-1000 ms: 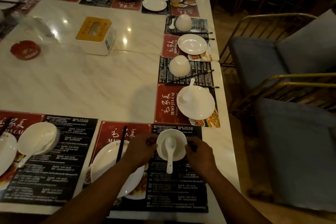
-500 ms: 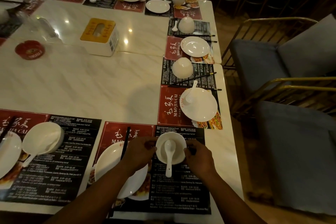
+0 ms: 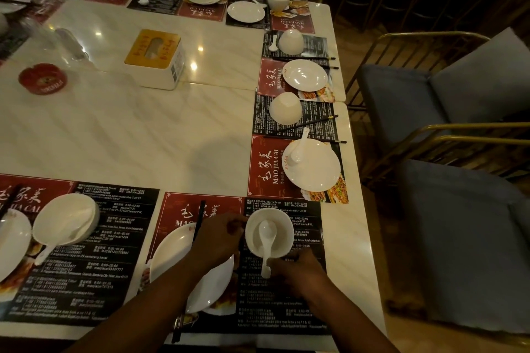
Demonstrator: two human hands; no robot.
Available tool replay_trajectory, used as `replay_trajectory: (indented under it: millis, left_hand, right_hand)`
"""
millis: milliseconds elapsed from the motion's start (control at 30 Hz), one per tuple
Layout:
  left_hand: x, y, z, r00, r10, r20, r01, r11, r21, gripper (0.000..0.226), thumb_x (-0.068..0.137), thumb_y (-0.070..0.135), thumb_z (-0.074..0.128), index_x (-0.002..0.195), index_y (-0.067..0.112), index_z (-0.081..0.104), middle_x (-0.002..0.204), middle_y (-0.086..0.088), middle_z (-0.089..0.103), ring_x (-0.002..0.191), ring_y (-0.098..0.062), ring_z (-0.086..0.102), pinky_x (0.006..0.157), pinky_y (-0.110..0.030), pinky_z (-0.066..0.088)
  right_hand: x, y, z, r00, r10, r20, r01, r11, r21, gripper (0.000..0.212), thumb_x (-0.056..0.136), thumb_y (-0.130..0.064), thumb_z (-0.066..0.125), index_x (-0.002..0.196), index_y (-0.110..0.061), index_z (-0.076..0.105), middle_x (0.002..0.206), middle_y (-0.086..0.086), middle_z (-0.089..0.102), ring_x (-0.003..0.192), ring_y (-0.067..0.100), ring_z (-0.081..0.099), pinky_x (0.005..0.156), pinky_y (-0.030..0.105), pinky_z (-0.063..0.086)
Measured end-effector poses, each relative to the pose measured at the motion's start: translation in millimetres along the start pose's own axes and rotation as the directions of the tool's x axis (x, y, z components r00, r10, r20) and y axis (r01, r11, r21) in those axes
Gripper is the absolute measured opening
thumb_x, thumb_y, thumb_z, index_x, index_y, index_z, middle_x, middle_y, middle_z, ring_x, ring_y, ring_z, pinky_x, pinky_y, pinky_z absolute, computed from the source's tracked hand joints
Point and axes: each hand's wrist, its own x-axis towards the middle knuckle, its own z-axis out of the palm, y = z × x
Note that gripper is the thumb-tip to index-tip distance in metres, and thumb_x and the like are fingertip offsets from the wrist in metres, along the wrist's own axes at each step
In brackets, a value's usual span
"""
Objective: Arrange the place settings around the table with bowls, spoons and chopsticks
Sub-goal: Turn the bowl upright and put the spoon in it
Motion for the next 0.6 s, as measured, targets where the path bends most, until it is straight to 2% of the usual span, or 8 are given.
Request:
replay_trajectory:
  millis: [67,100,200,300,500,600]
  left_hand:
    - [0,-2,-2,0.999,0.04,-0.018,-0.039,0.998,0.053,0.027,0.09,0.016,0.069,0.115,0.025,0.071,0.107,0.01,0.072,0.088,0.002,0.063,0.069,-0.005,0.044]
    - [0,-2,-2,0.998,0.053,-0.016,-0.052,0.997,0.059,0.027,0.089,0.017,0.07,0.116,0.025,0.07,0.106,0.011,0.072,0.085,0.004,0.063,0.068,-0.004,0.044]
    - [-1,-2,-3,0.998,0.062,0.013,-0.063,0.997,0.048,0.03,0.087,0.018,0.073,0.116,0.027,0.07,0.1,0.016,0.07,0.083,0.008,0.062,0.065,-0.003,0.045]
    - [-1,-4,-2,0.998,0.062,0.026,-0.063,0.998,0.024,0.032,0.086,0.015,0.075,0.116,0.025,0.07,0.095,0.019,0.068,0.083,0.009,0.063,0.066,-0.002,0.047]
    - [0,-7,1,0.998,0.058,0.014,-0.058,0.998,0.015,0.033,0.085,0.017,0.076,0.116,0.026,0.069,0.095,0.019,0.069,0.085,0.006,0.065,0.065,-0.004,0.048]
    - [1,-8,3,0.999,0.043,0.012,-0.043,0.999,0.016,0.035,0.085,0.019,0.076,0.118,0.026,0.068,0.101,0.014,0.071,0.088,0.003,0.066,0.074,-0.014,0.055]
  right_hand:
    - [1,4,7,1.0,0.025,-0.004,-0.025,1.0,0.006,0.068,0.052,-0.033,0.091,0.107,-0.016,0.056,0.099,0.012,0.073,0.081,0.026,0.075,0.07,0.044,0.063]
    - [1,4,8,1.0,0.026,-0.011,-0.026,1.0,-0.006,0.072,0.048,-0.035,0.091,0.108,-0.017,0.055,0.099,0.011,0.072,0.081,0.024,0.075,0.069,0.041,0.063]
    - [0,4,6,0.998,-0.002,-0.058,-0.003,0.996,-0.086,0.058,0.062,-0.022,0.09,0.105,-0.018,0.052,0.097,0.005,0.071,0.082,0.019,0.073,0.063,0.03,0.06]
    - [3,7,0,0.995,-0.054,-0.08,0.042,0.989,-0.144,0.055,0.065,-0.018,0.088,0.102,-0.018,0.047,0.09,0.004,0.073,0.076,0.019,0.075,0.072,0.041,0.062]
    - [5,3,-5,0.997,-0.067,-0.037,0.059,0.98,-0.188,0.054,0.07,-0.018,0.088,0.103,-0.02,0.045,0.092,0.004,0.072,0.068,0.018,0.075,0.068,0.042,0.063]
    - [3,-1,-9,0.995,-0.097,-0.021,0.091,0.974,-0.207,0.05,0.079,-0.023,0.081,0.112,-0.02,0.044,0.093,-0.003,0.066,0.068,0.009,0.069,0.054,0.021,0.055]
